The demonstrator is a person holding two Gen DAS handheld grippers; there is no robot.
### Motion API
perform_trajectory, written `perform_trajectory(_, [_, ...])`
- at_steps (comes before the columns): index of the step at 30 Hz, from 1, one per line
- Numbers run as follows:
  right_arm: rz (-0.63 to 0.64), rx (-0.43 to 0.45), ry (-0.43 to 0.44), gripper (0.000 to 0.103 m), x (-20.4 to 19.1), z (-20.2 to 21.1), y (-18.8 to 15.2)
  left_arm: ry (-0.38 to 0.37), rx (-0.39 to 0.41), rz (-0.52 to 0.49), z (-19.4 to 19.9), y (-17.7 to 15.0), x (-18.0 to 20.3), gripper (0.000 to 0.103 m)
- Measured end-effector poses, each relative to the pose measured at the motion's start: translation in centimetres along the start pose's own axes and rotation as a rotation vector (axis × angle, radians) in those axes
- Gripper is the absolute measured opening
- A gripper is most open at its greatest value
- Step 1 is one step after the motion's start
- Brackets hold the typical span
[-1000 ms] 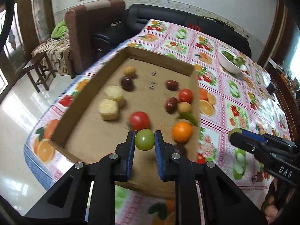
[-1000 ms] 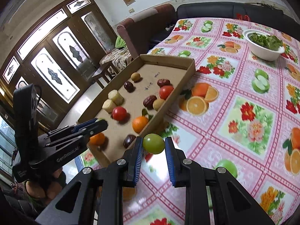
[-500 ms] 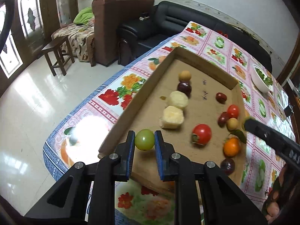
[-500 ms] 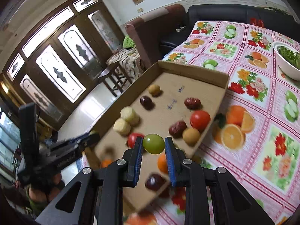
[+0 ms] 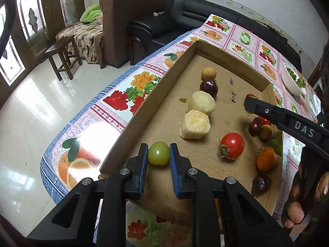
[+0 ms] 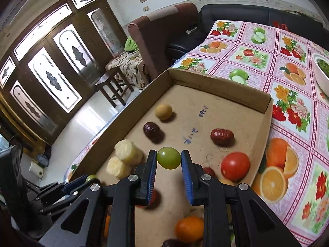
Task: Organize fruits
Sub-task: 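Carry both green grapes in both tools over the box, then open both tools to release the green grapes into the box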
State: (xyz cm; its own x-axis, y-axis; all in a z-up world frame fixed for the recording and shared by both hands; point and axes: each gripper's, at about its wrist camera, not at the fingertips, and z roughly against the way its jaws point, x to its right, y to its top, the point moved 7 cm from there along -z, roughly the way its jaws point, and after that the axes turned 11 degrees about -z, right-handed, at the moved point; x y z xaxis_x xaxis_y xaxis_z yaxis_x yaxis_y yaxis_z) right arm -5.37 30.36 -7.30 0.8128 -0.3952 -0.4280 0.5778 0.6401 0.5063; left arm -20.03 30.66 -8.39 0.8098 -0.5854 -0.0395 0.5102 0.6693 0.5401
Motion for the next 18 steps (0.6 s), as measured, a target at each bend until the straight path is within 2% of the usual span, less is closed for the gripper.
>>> perform_trajectory(12, [0.033,-0.047,-0.049,0.024,-0.1,-2.5,-0.4,0.024,-0.009,-0.031,-0.8,0.0,0.6,0.018])
perform_trajectory(18, [0.039,-0.043,-0.073,0.024,0.0,-2.8,-0.3,0.041,-0.007,-0.044,-0.9,0.2,0.8,0.018])
